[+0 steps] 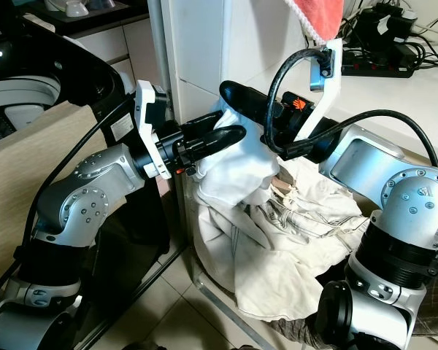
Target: Clothes washing
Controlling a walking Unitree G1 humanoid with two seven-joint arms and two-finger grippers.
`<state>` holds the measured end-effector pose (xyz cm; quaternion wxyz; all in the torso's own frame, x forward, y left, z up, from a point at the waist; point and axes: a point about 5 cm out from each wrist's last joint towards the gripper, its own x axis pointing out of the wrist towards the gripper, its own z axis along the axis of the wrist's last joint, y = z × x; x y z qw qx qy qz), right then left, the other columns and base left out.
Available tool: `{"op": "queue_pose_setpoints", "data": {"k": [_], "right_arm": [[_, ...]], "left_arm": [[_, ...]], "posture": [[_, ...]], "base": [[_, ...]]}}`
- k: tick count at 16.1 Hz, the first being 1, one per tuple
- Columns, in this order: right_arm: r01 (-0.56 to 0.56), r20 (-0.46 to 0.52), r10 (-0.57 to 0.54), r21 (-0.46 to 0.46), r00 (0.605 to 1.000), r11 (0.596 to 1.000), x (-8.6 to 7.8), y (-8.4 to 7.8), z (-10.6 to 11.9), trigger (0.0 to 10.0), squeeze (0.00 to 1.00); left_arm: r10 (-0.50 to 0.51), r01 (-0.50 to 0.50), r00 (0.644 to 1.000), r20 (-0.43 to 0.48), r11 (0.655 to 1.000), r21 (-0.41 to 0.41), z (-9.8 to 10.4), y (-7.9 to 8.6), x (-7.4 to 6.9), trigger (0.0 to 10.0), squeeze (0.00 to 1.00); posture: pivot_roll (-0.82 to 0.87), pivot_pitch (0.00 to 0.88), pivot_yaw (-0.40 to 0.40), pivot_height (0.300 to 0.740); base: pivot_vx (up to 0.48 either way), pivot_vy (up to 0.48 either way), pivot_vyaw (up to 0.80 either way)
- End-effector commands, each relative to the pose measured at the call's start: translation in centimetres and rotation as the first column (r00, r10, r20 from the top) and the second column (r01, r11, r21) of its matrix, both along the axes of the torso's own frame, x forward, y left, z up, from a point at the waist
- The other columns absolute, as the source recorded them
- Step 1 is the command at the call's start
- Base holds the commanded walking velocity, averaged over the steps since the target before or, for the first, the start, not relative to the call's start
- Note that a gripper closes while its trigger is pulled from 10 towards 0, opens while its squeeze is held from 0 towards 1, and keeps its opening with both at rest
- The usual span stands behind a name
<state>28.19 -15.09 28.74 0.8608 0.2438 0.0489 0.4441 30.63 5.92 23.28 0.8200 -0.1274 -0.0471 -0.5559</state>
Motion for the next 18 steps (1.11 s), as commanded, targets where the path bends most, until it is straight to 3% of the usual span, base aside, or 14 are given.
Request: {"op": "queue_pose_setpoints", "data": {"k": [1,10,11,12,13,16,18], "right_arm": [[-0.017,0.042,0.016,0.007,0.999,1.0,-0.4,0.2,0.7,0.0,0.0],[-0.001,0.04,0.001,0.004,0.999,1.0,-0.3,0.3,0.7,0.0,0.0],[0.001,0.041,-0.001,0.004,0.999,1.0,-0.3,0.3,0.8,0.0,0.15],[0.01,0.045,-0.01,0.004,0.999,1.0,-0.2,0.3,0.8,4.5,0.92],[0.021,0.045,-0.021,0.002,0.999,1.0,-0.1,0.2,0.8,10.0,1.0],[0.049,0.047,-0.05,0.016,0.998,0.999,0.0,-0.1,0.9,10.0,1.0],[0.171,0.084,-0.174,0.043,0.981,0.984,0.5,-1.4,1.6,10.0,1.0]], "left_arm": [[-0.006,0.006,1.0,-0.01,1.0,0.02,-0.4,-0.3,-0.1,0.0,0.0],[0.054,-0.054,0.998,0.014,0.998,0.019,-0.2,0.3,0.7,0.0,0.0],[0.06,-0.06,0.998,0.014,0.998,0.016,-0.2,0.3,0.7,0.0,0.0],[0.075,-0.075,0.997,0.018,0.997,0.011,-0.1,0.4,0.9,0.0,0.0],[0.096,-0.097,0.995,0.028,0.995,0.003,0.0,0.5,1.1,0.0,0.0],[0.15,-0.15,0.988,0.042,0.989,-0.005,0.3,1.0,1.7,0.0,0.0],[0.223,-0.221,0.973,0.067,0.975,-0.031,0.9,1.7,2.4,0.0,0.0]], "posture": [[-0.1,0.0,0.024,0.74],[-0.09,0.0,0.025,0.74],[-0.09,0.0,0.025,0.74],[-0.09,0.0,0.025,0.74],[-0.09,0.0,0.026,0.74],[-0.09,0.0,0.03,0.74],[-0.09,0.0,0.031,0.74]], "base": [[0.0,0.0,0.0],[0.0,0.0,0.0],[0.0,0.0,0.0],[0.0,0.0,0.0],[0.0,0.0,0.0],[0.0,0.0,0.0],[0.0,0.0,0.0]]}}
